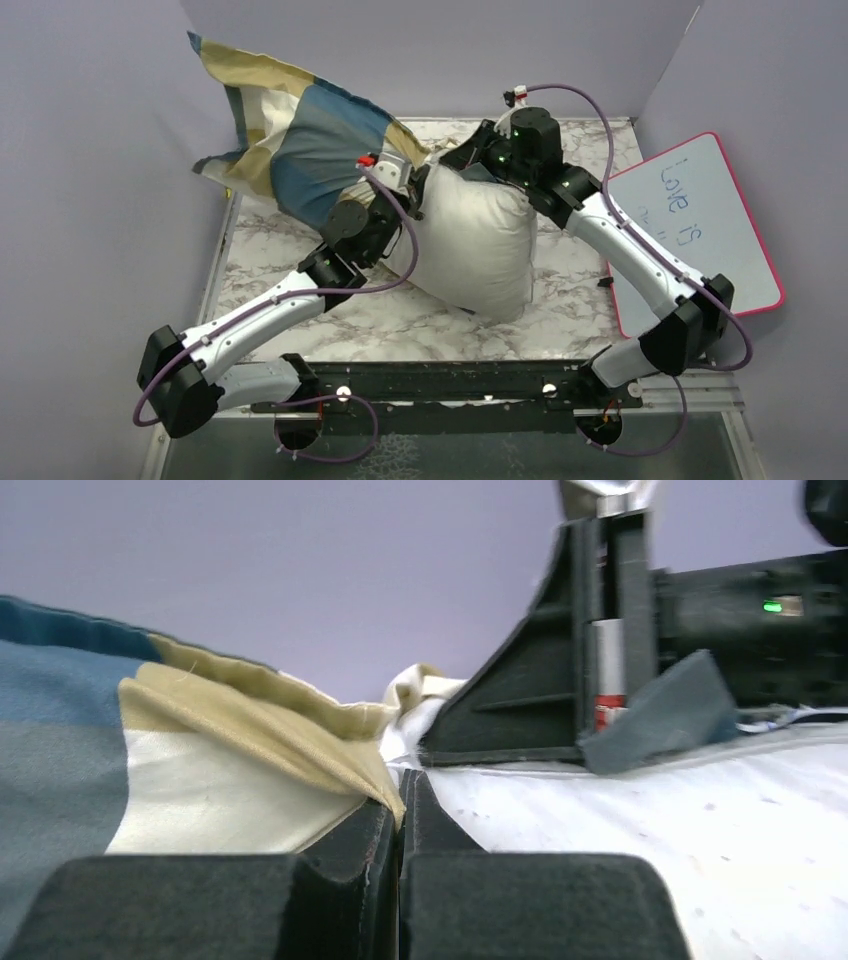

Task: Put the pillow into the pillowcase
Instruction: Stuff the pillow into the pillowcase.

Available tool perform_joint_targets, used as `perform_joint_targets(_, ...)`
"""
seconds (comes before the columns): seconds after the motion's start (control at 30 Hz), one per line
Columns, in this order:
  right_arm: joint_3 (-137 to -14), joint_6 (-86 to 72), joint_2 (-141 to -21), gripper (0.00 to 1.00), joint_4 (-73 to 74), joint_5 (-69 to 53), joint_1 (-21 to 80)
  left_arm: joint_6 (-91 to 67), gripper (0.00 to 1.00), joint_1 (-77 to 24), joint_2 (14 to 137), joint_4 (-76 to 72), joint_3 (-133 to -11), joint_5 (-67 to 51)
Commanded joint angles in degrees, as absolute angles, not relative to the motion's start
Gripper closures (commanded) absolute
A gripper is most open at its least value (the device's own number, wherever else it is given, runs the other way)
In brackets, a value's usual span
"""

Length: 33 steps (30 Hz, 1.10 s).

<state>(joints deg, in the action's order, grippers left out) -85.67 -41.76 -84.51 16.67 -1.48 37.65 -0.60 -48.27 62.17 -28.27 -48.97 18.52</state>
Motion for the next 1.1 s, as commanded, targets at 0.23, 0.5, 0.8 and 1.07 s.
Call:
perform_joint_targets(0.23, -80.54, -50.59, -104.58, 0.63, 12.16, -21.07, 18.87, -10.61, 1.0, -38.97, 85.97, -22.57, -65.55, -14.73)
perform_joint_targets(0.5, -90.58, -27.13, -100.59, 0.14, 27.61, -14.5, 15.78, -3.05, 0.49, -35.77, 84.91, -0.1, -78.72, -5.93)
perform_joint_targets(0.8, -89.49, -18.2, -96.36, 0.15, 25.33, -25.83, 15.19, 7.92, 0.44, -35.64, 85.77, 0.63, -72.48, 8.67)
perform_joint_targets(1.07, -88.28, -11.56, -104.18, 0.16, 24.4, -26.09, 18.42, -5.59, 0.36, -34.28, 85.52, 7.08, -65.69, 16.43)
